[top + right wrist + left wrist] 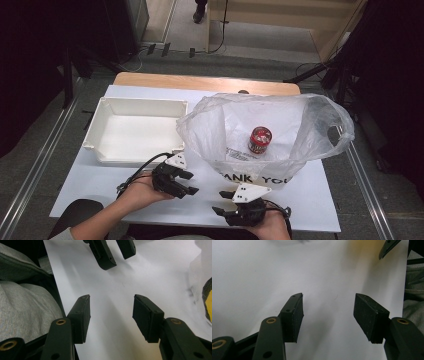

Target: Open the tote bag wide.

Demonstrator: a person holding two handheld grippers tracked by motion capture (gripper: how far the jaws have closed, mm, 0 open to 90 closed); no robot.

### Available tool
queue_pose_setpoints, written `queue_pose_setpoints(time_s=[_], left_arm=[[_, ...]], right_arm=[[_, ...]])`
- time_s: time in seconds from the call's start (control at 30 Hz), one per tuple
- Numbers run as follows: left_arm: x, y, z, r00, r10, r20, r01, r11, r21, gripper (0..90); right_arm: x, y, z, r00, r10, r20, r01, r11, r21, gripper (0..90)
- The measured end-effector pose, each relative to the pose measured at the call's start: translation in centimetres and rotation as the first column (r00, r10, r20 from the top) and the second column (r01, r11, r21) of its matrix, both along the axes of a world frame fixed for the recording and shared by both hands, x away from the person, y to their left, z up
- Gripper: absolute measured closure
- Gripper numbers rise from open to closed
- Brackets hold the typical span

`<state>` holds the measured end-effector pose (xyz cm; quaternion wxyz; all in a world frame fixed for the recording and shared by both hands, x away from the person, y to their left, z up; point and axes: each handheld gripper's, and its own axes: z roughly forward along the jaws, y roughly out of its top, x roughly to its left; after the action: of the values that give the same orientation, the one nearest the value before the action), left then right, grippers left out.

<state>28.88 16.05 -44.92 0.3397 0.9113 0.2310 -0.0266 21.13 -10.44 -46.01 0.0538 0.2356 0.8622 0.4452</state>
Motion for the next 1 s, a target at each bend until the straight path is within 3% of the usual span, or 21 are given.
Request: queue_pose_setpoints(time_s=[0.53,1.0], left_arm=[[0.0,-0.03,0.02,1.0,0.006,-0.003,-0.006,1.0,-0.007,41.8],[-0.05,0.04,0.2,1.0,0.0,0.007,0.0,0.9999,-0.015,42.0]], right_arm=[[0.1,-0.05,-0.06,0.9999,-0.008,-0.01,0.008,1.0,-0.004,48.3],[-0.08,-0.27,-0.14,0.9999,-0.007,0.01,0.006,1.0,0.001,48.3]])
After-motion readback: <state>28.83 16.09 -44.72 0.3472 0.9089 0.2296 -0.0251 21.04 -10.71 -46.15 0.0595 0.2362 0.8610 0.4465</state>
